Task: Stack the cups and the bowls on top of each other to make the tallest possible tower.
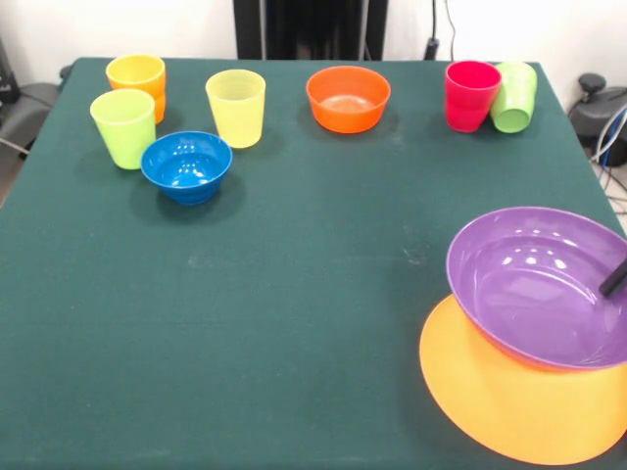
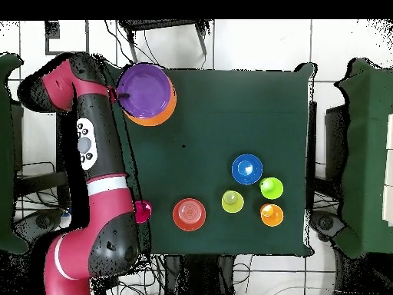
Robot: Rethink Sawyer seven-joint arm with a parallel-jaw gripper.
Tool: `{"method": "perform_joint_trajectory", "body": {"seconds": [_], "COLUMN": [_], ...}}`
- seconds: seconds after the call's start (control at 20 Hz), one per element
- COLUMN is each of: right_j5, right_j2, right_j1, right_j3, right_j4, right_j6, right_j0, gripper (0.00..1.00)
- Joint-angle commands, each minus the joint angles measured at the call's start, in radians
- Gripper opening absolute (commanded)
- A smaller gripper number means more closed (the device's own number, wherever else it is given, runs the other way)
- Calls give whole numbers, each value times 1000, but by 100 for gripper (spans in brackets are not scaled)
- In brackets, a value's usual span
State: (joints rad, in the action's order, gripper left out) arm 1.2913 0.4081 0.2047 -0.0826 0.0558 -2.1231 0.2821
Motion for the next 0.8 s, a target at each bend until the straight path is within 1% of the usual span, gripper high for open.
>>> {"method": "perform_joint_trajectory", "body": {"seconds": [0.05, 0.4, 0.45, 0.75, 0.8], "right_j5": [5, -66, -99, -111, -105], "right_j2": [-60, -75, -79, -94, -97], "right_j1": [-53, -132, -174, -214, -213], "right_j3": [-161, -283, -348, -393, -386], "right_j4": [-19, 0, 9, 14, 11], "right_j6": [164, 192, 205, 250, 256], "right_j0": [12, 23, 27, 16, 13], "gripper": [100, 100, 100, 100, 100]}}
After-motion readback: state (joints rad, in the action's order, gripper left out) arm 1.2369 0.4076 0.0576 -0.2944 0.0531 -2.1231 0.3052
